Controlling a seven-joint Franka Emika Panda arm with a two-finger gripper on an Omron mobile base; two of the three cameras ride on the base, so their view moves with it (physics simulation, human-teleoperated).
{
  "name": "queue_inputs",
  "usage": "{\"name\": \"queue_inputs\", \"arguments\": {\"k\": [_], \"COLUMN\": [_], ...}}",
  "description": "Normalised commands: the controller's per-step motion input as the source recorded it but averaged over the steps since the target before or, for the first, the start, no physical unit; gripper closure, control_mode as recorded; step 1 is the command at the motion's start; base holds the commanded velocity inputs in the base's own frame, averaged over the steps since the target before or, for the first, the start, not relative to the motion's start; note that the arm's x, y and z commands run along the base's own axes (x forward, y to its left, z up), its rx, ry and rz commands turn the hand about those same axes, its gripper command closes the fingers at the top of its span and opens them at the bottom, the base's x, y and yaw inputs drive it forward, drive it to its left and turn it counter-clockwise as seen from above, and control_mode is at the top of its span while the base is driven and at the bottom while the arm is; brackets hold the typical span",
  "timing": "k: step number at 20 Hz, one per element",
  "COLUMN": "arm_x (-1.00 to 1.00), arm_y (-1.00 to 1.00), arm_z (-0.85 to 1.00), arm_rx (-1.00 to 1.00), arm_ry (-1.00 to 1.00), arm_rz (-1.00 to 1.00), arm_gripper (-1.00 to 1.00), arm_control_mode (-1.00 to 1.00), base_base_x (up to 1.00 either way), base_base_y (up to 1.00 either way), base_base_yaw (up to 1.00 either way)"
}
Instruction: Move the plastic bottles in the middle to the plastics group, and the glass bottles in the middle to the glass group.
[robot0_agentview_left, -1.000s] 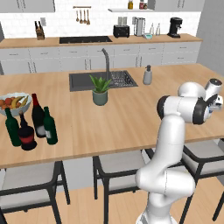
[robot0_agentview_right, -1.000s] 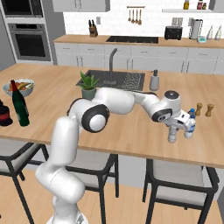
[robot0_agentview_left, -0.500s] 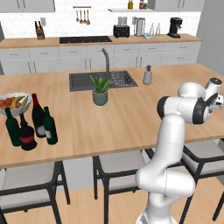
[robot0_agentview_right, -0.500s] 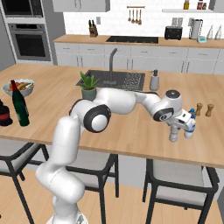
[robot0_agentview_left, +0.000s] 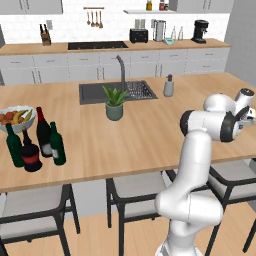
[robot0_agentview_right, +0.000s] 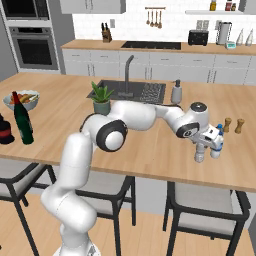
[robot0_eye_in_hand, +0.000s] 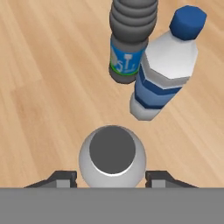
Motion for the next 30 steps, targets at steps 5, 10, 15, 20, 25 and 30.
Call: {"name": "queue_inputs", "arguments": {"k": [5,10,15,20,25,30], "arm_x": [0.00,-0.05,-0.21,-0.47,-0.70,-0.88], "arm_y": [0.00,0.04,0.46,0.90,1.00,0.99], "arm_z": [0.00,0.29,0.53,0.21,0.02,0.19], "arm_rx": [0.00,-0.01,-0.06,-0.11,-0.09,-0.06], "arm_ry": [0.00,-0.01,0.00,0.00,-0.01,-0.11], "arm_rz": [0.00,0.00,0.00,0.00,0.00,0.04], "arm_gripper": [-1.00,-1.00,-1.00,-1.00,-1.00,-1.00], "arm_control_mode": [-1.00,-1.00,-1.00,-1.00,-1.00,-1.00], "base_base_x": [0.00,0.00,0.00,0.00,0.00,0.00], "base_base_y": [0.00,0.00,0.00,0.00,0.00,0.00], "base_base_yaw": [0.00,0.00,0.00,0.00,0.00,0.00]}}
